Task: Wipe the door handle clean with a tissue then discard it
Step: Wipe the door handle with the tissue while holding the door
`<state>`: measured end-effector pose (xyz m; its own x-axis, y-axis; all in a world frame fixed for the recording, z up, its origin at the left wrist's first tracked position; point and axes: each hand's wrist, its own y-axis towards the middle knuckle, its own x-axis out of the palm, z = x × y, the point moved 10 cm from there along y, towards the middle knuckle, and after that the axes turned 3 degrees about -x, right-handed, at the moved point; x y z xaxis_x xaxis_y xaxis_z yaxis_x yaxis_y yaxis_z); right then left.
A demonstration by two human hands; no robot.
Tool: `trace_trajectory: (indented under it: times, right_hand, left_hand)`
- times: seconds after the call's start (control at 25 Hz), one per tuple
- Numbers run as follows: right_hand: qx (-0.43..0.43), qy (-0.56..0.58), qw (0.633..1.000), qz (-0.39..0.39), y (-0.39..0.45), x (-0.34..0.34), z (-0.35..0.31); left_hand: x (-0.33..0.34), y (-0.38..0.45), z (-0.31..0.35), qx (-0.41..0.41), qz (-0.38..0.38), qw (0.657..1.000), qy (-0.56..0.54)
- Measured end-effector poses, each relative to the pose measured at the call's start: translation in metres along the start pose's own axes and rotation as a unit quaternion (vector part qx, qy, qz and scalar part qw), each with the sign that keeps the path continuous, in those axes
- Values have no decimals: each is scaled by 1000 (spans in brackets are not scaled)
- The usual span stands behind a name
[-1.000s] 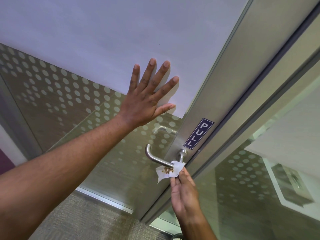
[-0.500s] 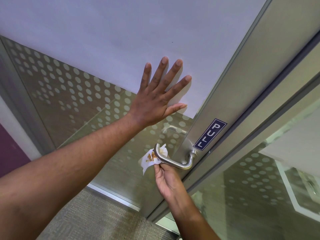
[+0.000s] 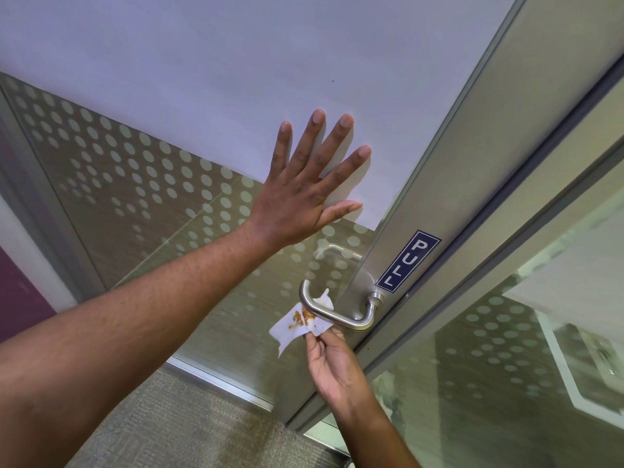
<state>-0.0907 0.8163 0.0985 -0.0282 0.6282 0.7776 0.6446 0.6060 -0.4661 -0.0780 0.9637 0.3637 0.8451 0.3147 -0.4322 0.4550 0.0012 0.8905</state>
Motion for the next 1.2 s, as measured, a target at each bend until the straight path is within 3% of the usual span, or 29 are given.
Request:
trace_trajectory:
  times: [0.32,0.72,1.2]
  right_hand:
    - [-64,12,996,56,-31,-38,-51]
    - [-101,-152,974,137,-26,-24,-97]
    - [-65,44,992,96,-47,-30,-37]
  left_hand:
    - [1,-1,-1,-3,1,1000,-7]
    - [0,-1,0,-6,-6,1000,-12]
    - [0,-2,-1,-8,0,1000,-9]
